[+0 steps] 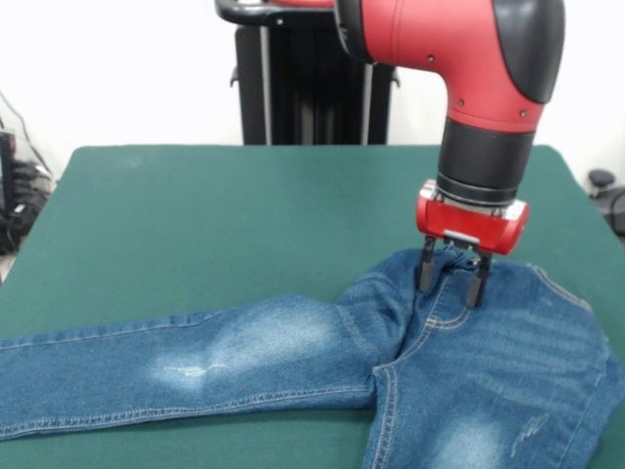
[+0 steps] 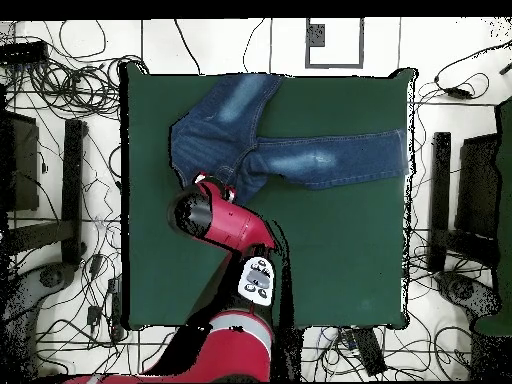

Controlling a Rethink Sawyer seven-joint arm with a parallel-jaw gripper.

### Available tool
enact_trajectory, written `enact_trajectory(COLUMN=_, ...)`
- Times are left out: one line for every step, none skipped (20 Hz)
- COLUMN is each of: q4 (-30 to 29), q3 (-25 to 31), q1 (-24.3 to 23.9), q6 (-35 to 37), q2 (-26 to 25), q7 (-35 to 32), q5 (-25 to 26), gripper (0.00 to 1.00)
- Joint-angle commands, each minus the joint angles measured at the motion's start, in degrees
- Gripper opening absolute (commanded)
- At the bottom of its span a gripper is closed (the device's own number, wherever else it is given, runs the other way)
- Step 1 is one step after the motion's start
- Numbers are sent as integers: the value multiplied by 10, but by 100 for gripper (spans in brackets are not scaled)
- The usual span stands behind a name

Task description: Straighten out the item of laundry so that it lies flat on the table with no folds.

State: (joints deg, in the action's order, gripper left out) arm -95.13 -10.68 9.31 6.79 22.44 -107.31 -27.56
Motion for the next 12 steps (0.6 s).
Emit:
enact_trajectory(q4=-47, q3=65, q1=0, q6=-22, q2=-42, q7=-102, q5=21, gripper=100)
enact_trajectory(q4=-47, q3=66, q1=0, q6=-23, q2=-42, q7=-101, q5=22, gripper=100)
enact_trajectory(q4=-48, q3=66, q1=-1, q6=-24, q2=-42, q7=-101, q5=22, gripper=100)
enact_trajectory(q4=-47, q3=66, q1=-1, q6=-23, q2=-43, q7=-101, q5=22, gripper=100)
enact_trajectory(q4=-47, q3=66, q1=0, q6=-23, q2=-43, q7=-101, q5=22, gripper=100)
enact_trajectory(q4=-47, q3=66, q1=0, q6=-23, q2=-44, q7=-101, q5=21, gripper=100)
enact_trajectory(q4=-45, q3=65, q1=1, q6=-20, q2=-44, q7=-100, q5=21, gripper=100)
enact_trajectory(q4=-44, q3=65, q1=1, q6=-18, q2=-44, q7=-98, q5=21, gripper=100)
enact_trajectory(q4=-43, q3=63, q1=2, q6=-15, q2=-45, q7=-97, q5=21, gripper=100)
enact_trajectory(q4=-41, q3=61, q1=4, q6=-11, q2=-45, q7=-94, q5=22, gripper=100)
enact_trajectory(q4=-42, q3=63, q1=3, q6=-9, q2=-45, q7=-95, q5=21, gripper=100)
enact_trajectory(q4=-46, q3=66, q1=2, q6=-11, q2=-43, q7=-109, q5=10, gripper=0)
